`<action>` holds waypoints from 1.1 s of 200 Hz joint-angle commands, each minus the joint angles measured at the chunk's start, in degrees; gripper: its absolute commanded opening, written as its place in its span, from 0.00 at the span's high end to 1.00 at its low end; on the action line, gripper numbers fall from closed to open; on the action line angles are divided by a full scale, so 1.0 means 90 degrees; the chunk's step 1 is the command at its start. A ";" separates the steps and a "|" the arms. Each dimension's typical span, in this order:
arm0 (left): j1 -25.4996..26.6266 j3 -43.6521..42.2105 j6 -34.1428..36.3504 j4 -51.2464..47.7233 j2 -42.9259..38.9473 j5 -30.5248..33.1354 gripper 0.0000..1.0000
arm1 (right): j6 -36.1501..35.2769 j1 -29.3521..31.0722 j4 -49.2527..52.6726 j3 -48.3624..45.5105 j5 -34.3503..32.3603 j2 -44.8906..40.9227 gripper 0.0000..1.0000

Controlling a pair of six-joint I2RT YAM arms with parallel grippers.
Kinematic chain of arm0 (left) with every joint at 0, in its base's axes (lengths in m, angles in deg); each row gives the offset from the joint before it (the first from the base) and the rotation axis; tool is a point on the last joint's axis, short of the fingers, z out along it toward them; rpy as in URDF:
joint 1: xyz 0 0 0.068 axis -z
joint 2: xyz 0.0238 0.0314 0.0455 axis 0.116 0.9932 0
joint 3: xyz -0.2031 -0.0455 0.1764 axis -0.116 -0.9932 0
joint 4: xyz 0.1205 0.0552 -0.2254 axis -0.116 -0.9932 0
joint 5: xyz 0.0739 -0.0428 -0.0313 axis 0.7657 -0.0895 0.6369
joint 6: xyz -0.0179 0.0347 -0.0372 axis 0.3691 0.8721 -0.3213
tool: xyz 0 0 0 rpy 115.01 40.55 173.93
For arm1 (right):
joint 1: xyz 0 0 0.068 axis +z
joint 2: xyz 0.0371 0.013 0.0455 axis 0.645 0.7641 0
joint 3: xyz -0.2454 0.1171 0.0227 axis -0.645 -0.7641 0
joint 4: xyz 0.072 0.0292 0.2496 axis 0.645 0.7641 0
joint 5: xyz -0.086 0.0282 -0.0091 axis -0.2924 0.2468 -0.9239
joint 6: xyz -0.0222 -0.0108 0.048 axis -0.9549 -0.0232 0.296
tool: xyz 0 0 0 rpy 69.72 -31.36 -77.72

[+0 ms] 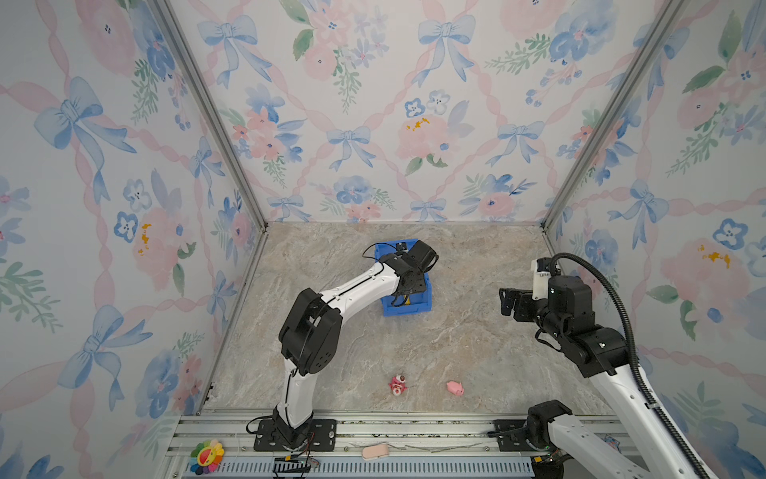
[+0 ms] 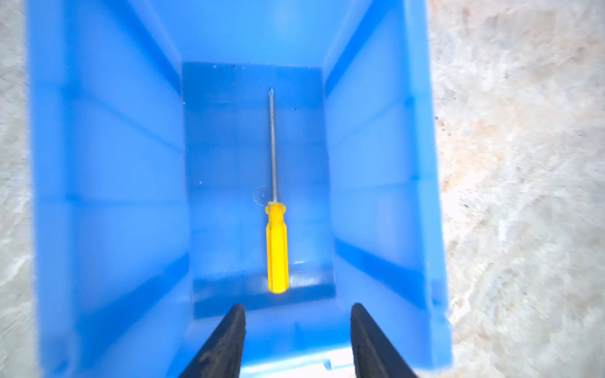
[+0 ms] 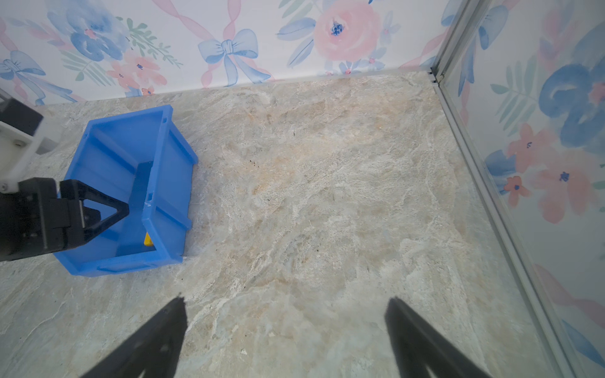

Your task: Put the screwdriver in the bin

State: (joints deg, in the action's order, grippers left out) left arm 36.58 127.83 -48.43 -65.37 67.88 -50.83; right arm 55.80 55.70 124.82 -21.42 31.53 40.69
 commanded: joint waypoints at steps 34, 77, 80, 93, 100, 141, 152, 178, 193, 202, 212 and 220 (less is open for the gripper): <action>0.0176 -0.1210 0.0792 -0.0108 -0.1563 0.1036 0.20 | 0.0109 -0.0253 -0.0004 -0.0269 0.0291 -0.0180 0.03; -0.0574 -0.2297 0.1710 -0.0051 -0.2340 0.1341 0.02 | 0.0270 -0.0796 -0.0128 -0.0631 0.0039 -0.0212 0.03; -0.0630 -0.2383 0.1772 -0.0030 -0.2387 0.1399 0.02 | 0.0288 -0.0846 -0.0143 -0.0661 0.0023 -0.0198 0.03; -0.0773 -0.2767 0.2002 0.0144 -0.2632 0.1845 0.02 | 0.0305 -0.1023 -0.0351 -0.0933 -0.0124 -0.0203 0.03; -0.0864 -0.3005 0.2194 0.0394 -0.2795 0.1906 0.02 | 0.0270 -0.1076 -0.0493 -0.1093 -0.0266 -0.0206 0.03; -0.1593 -0.5143 0.3061 0.2850 -0.4315 0.1845 0.02 | -0.0011 -0.1786 -0.1501 -0.2300 -0.0483 -0.0885 0.03; -0.1843 -0.5540 0.3153 0.3175 -0.4708 0.1704 0.02 | -0.0113 -0.2144 -0.1598 -0.2506 -0.0106 -0.1109 0.03; -0.2498 -0.6416 0.3634 0.3700 -0.5434 0.1160 0.02 | -0.0444 -0.2544 -0.1863 -0.2950 0.0038 -0.1483 0.03; -0.2688 -0.7005 0.4170 0.4316 -0.5798 0.1111 0.02 | -0.0672 -0.2604 -0.2389 -0.3283 0.0115 -0.1555 0.03; -0.2775 -0.7312 0.4428 0.4619 -0.6029 0.1040 0.02 | -0.0796 -0.2609 -0.2720 -0.3499 0.0218 -0.1514 0.03; -0.2870 -0.7623 0.4547 0.4936 -0.6301 0.0872 0.02 | -0.0871 -0.2614 -0.2948 -0.3623 0.0330 -0.1401 0.03; -0.2944 -0.7892 0.4701 0.5259 -0.6504 0.0621 0.02 | -0.0894 -0.2614 -0.3047 -0.3673 0.0392 -0.1258 0.03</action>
State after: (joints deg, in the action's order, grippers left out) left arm 11.64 62.31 -13.46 -29.19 13.72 -40.16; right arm 51.04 32.70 104.63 -51.80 32.30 27.18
